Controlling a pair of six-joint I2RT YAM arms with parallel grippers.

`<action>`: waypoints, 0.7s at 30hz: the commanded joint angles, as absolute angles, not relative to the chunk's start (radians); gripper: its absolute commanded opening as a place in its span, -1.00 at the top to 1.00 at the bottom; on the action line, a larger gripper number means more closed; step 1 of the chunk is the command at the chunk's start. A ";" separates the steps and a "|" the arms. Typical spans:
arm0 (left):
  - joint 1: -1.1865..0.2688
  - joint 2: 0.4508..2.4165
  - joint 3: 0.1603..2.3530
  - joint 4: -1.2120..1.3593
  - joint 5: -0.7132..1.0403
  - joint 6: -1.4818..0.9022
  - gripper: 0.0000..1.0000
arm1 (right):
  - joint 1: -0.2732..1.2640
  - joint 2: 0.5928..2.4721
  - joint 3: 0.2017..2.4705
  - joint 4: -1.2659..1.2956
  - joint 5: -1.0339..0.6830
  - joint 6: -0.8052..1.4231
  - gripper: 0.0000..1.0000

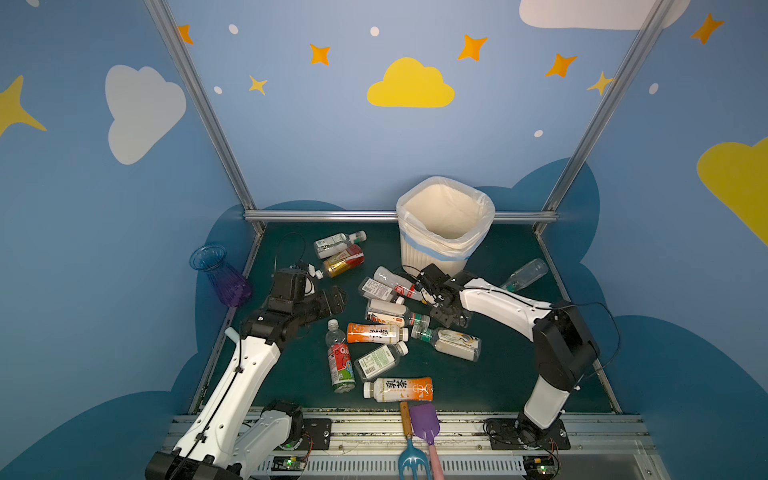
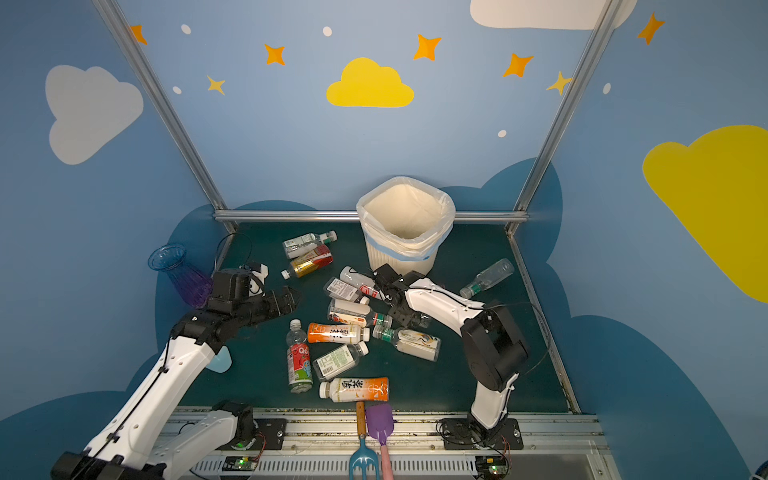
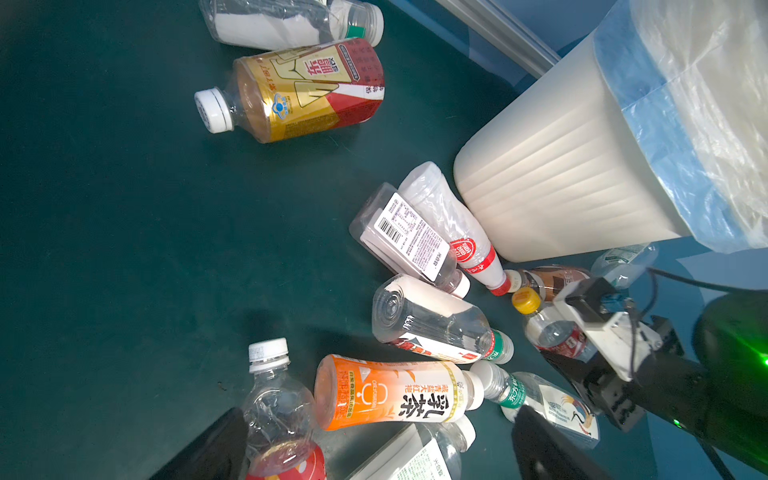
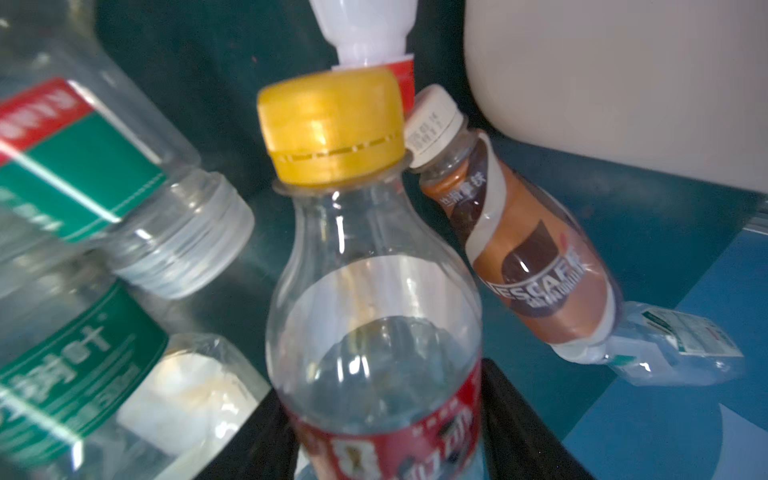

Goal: Throw the plastic bottles in the bin
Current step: 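Close the right gripper on the yellow-cap Coca-Cola bottle, then lift the Coca-Cola bottle with the right gripper over the bin and release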

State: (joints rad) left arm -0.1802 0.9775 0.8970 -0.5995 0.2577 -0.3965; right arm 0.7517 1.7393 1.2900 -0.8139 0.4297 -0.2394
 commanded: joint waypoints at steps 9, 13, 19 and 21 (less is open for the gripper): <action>-0.175 0.947 0.900 -0.627 0.265 -0.395 -0.99 | 0.893 1.411 1.343 -0.813 0.453 -0.214 -0.12; -0.177 0.953 0.908 -0.619 0.273 -0.405 -1.00 | 0.926 1.263 1.337 -0.569 0.411 -0.281 -0.12; -0.177 0.974 0.923 -0.597 0.298 -0.418 -0.99 | 0.792 1.311 1.546 -0.389 0.331 -0.333 -0.11; -0.178 0.980 0.928 -0.591 0.307 -0.423 -0.99 | 0.708 1.413 1.693 -0.412 0.272 -0.299 -0.14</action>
